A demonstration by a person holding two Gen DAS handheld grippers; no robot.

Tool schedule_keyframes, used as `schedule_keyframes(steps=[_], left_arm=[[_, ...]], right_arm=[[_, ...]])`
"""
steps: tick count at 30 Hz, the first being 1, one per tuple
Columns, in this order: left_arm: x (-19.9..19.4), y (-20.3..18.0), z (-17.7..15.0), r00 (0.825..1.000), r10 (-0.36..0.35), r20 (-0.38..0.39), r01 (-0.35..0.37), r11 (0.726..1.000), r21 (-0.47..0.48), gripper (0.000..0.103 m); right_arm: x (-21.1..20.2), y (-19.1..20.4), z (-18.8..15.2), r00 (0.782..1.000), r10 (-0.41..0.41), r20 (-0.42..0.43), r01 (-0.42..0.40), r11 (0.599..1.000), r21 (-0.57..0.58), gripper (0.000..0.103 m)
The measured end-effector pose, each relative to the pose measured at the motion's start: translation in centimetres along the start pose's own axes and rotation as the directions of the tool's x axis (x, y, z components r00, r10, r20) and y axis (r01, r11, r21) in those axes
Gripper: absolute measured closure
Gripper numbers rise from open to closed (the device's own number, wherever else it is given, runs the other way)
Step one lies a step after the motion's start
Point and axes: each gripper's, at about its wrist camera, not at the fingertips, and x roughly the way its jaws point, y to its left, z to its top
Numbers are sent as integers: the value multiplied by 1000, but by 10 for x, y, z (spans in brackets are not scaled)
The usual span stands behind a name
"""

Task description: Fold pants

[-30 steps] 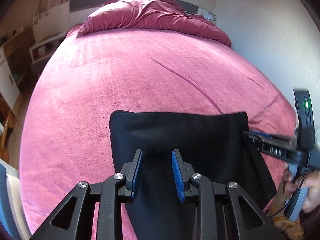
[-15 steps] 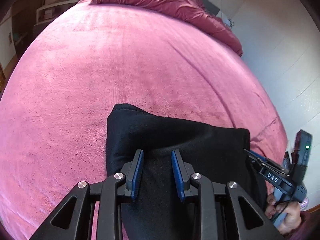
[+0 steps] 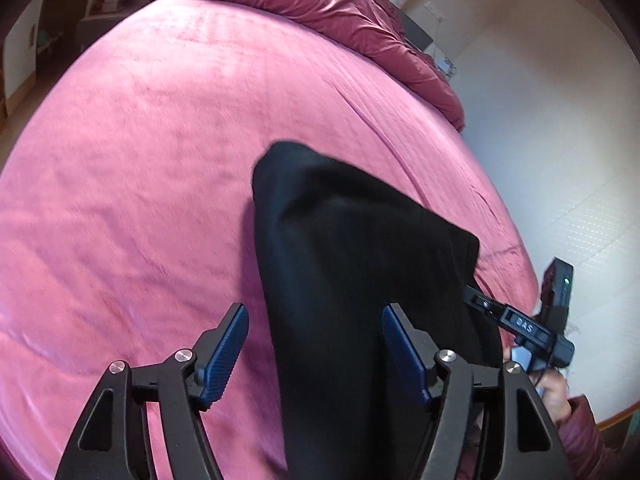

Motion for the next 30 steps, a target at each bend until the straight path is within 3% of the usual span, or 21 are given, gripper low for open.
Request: schedule_keyframes(steps=[4, 8, 12, 15, 20, 24, 30], left_arm=[[10, -2, -9, 999, -29, -43, 30, 999, 16, 33], [25, -4, -8, 996, -43, -77, 44, 999, 12, 34], [37, 5, -5, 991, -75, -112, 68, 996, -59, 36], [43, 12, -4, 985, -113, -134, 101, 991, -93, 43], [24, 4, -10, 985, -147, -92, 142, 988, -55, 60], [3, 0, -8, 984, -170, -61, 168, 985, -31, 63], [-42, 5, 13, 989, -138, 44, 137, 990, 25, 63]], right_arm=[[2, -8, -9, 993, 83, -79, -84, 996, -8, 26], [10, -24, -15, 977, 186, -109, -179, 981, 71, 29], [12, -19, -18, 976, 192, -104, -188, 981, 52, 36], [11, -17, -18, 974, 202, -101, -197, 979, 51, 45], [-7, 0, -18, 977, 191, -89, -192, 981, 1, 60], [-22, 19, -11, 978, 199, -64, -201, 979, -28, 62], [-19, 61, 20, 965, 259, -42, -262, 961, -91, 62]])
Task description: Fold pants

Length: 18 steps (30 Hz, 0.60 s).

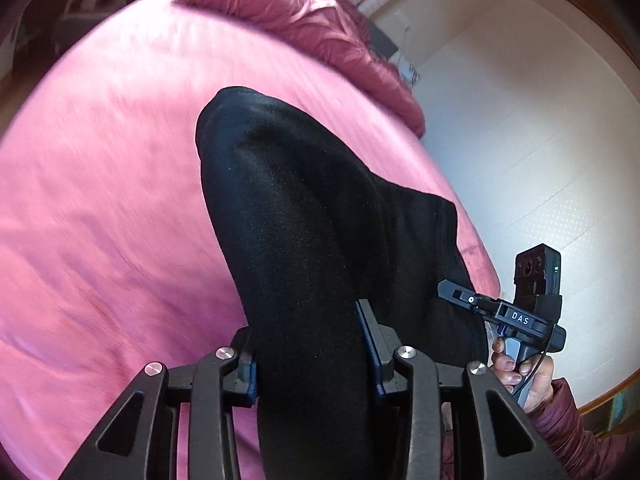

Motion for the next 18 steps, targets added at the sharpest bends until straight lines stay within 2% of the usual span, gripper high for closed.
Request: schedule_keyframes(steps=[5, 12, 16, 18], left_arm=[[-32, 20, 38, 995, 68, 73, -69, 997, 18, 63], [-41, 65, 94, 978, 169, 126, -169, 986, -13, 63], [-16, 93, 106, 970, 225, 89, -221, 974, -53, 62], [13, 115, 106, 965, 262, 10, -259, 960, -102, 62]], right_arm=[[38, 35, 46, 999, 45, -1, -45, 998, -45, 62], [97, 65, 109, 998, 63, -29, -65, 996, -64, 62], [131, 64, 126, 996, 47, -70, -52, 997, -60, 61], [161, 54, 124, 992, 5, -126, -11, 999, -47, 60]])
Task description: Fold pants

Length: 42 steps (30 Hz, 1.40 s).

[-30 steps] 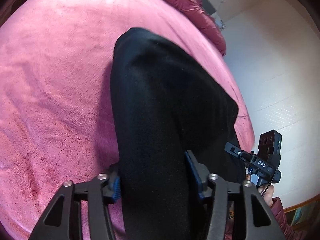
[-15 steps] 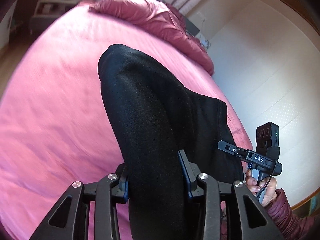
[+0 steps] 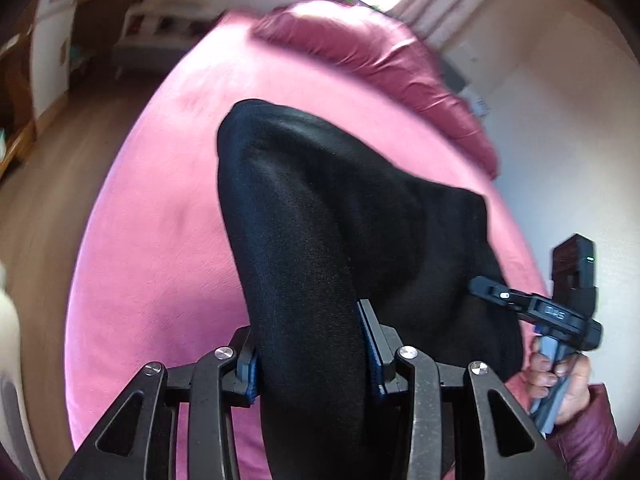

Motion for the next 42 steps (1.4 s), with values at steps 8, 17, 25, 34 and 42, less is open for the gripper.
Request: schedule_keyframes(steps=[8, 17, 25, 34, 42], left_arm=[[29, 17, -21, 998, 63, 6, -63, 998, -7, 48], [19, -6, -16, 973, 222, 68, -222, 975, 0, 35], [5, -16, -21, 945, 299, 133, -298, 954, -25, 29], [-33, -25, -43, 906, 349, 240, -349, 936, -45, 28], [-64, -43, -68, 879, 356, 317, -363, 931, -41, 28]], right_arm=[[28, -33, -12, 997, 70, -20, -69, 996, 55, 49], [27, 2, -5, 999, -32, -4, 32, 999, 36, 38], [7, 30, -7, 983, -173, 53, 174, 985, -12, 32], [-26, 57, -17, 944, -295, 152, 309, 947, -83, 32], [-60, 88, -47, 883, -386, 267, 424, 900, -103, 30]])
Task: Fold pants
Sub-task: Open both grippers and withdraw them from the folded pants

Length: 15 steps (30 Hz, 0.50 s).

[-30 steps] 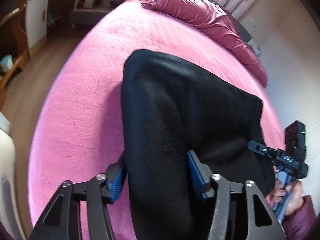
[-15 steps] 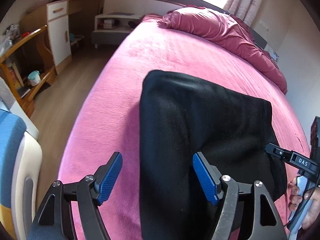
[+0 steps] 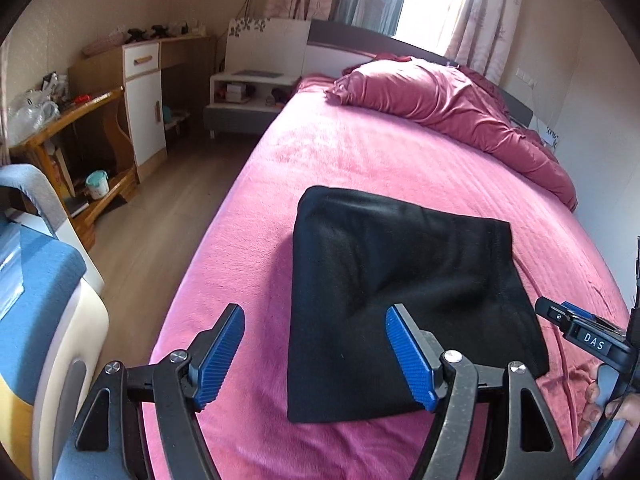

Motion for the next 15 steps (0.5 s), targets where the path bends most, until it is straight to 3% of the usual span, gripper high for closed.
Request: schedule_keyframes(steps=[15], left_arm=[[-71, -16, -36, 996, 3, 93, -5, 1000, 19, 28]], right_arm=[[-72, 35, -54, 994, -44, 97, 46, 999, -12, 24]])
